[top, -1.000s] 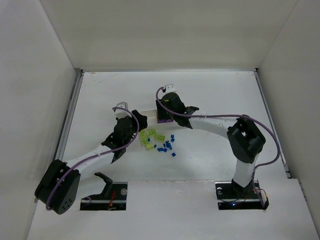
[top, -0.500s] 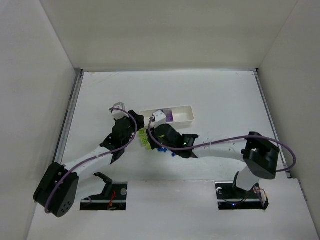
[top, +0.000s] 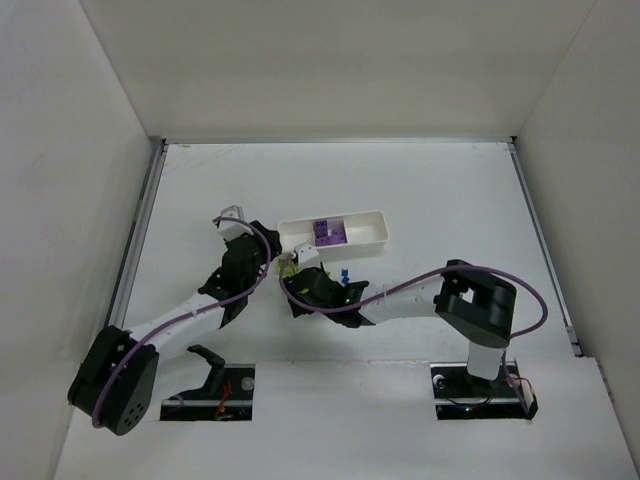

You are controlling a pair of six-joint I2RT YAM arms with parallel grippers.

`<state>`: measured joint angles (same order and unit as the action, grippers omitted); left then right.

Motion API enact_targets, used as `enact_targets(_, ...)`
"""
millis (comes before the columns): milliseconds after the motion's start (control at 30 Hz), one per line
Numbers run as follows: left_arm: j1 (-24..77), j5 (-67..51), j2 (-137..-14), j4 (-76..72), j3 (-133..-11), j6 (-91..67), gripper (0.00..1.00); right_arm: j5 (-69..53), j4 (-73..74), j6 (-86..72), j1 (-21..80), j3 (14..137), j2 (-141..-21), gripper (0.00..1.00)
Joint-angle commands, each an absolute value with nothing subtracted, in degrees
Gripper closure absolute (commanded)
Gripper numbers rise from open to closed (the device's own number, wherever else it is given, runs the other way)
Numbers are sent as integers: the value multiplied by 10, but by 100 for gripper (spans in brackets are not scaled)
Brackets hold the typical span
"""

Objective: Sort the legos into containers by color

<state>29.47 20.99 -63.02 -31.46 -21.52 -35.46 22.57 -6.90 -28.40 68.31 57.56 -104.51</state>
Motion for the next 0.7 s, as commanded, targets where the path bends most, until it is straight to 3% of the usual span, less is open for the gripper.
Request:
enact_targets(0, 289, 221, -616, -331, -208, -363, 58, 249, -102, -294, 682, 613, -1067, 37)
enact_targets(167, 286, 223, -622, -332, -207, -365, 58, 284, -99, -290, 682, 622, -1076, 38)
enact_targets(267, 294, 227, -621, -334, -208, -361, 58, 287, -96, -285, 682, 630, -1084, 48)
enact_targets(333, 289, 227, -628, -334, -208, -362, 58, 289, -91, -289, 682, 632, -1085, 62)
enact_targets(433, 295, 229, -624, -332, -209, -359, 58, 297, -91, -294, 683, 621, -1058, 70)
enact_targets(667, 312, 243, -633, -332, -215, -345, 58, 298, -109, -294, 680, 552, -932, 71)
